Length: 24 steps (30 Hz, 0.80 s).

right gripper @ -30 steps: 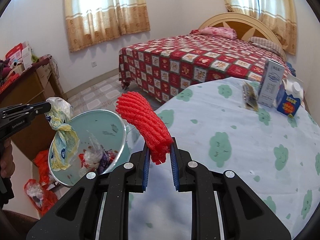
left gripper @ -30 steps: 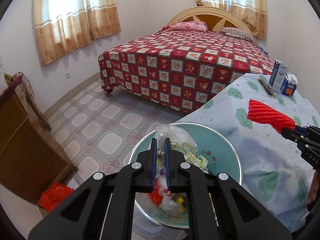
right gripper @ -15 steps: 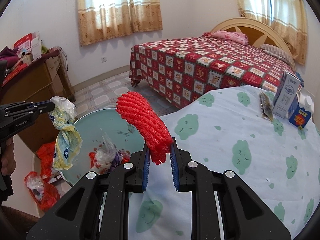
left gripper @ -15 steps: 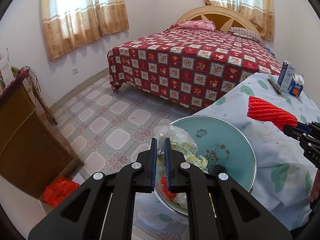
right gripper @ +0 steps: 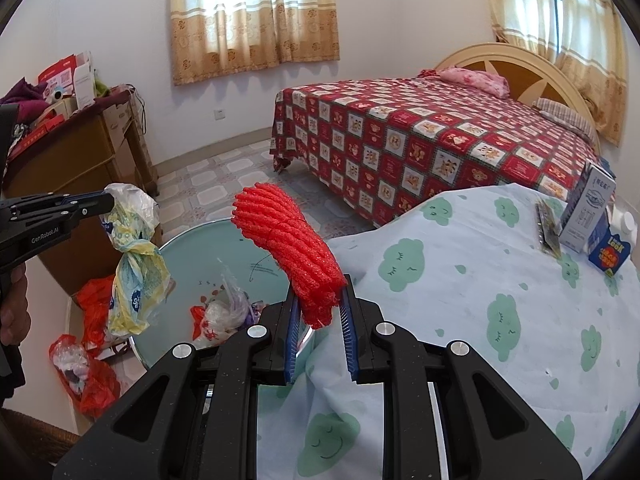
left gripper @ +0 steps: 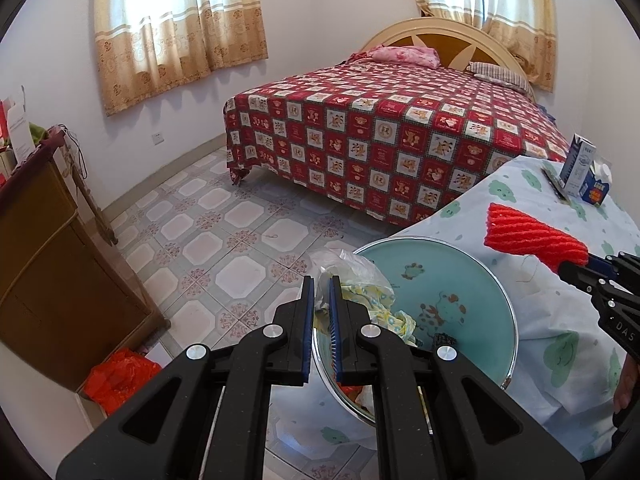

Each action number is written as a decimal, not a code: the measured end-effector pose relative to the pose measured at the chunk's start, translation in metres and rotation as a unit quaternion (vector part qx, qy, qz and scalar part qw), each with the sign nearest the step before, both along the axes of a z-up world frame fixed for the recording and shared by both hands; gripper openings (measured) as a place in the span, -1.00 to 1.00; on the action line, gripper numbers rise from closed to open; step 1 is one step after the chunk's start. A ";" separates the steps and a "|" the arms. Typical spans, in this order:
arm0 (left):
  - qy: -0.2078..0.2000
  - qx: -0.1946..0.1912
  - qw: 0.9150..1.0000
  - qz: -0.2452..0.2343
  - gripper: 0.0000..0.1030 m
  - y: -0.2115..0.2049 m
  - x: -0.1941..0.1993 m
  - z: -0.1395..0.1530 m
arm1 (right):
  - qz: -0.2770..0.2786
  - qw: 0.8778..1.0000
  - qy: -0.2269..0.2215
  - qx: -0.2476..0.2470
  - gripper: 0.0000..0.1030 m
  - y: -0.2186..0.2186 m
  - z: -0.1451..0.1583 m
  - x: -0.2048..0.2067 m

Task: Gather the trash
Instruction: 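Open both tools to drop the yellow wrapper and red mesh into the bin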

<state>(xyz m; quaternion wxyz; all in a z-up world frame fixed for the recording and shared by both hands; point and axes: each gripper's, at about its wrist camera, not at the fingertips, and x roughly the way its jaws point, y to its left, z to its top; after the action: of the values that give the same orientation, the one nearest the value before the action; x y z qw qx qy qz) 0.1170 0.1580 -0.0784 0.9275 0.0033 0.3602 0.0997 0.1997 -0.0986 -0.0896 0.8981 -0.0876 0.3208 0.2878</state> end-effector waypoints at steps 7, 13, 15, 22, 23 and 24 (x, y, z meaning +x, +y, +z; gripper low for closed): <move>0.004 0.001 1.000 -0.005 -0.85 -0.001 -0.001 0.001 | 0.006 1.000 -0.003 -0.003 -0.62 0.007 0.002 -0.001; 0.001 0.000 1.000 -0.005 -0.85 -0.004 -0.001 0.001 | 0.010 1.000 -0.004 -0.004 -0.62 0.011 0.003 -0.002; 0.000 -0.001 1.000 -0.007 -0.85 -0.007 -0.002 0.000 | 0.011 1.000 -0.005 -0.004 -0.62 0.012 0.003 -0.002; -0.002 -0.008 1.000 -0.015 -0.78 -0.014 -0.001 -0.002 | 0.027 1.000 -0.004 0.002 -0.55 0.020 0.002 -0.002; -0.001 -0.009 1.000 -0.017 -0.70 -0.016 -0.001 -0.002 | 0.027 1.000 -0.004 0.005 -0.49 0.019 0.001 -0.002; -0.001 -0.008 1.000 -0.018 -0.54 -0.017 -0.001 -0.002 | 0.028 1.000 -0.001 0.004 -0.37 0.019 0.000 -0.001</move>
<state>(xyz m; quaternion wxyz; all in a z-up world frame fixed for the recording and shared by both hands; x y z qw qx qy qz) 0.1164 0.1409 -0.0808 0.9297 0.0023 0.3595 0.0800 0.1986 -0.0796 -0.0900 0.8903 -0.0930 0.3167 0.3138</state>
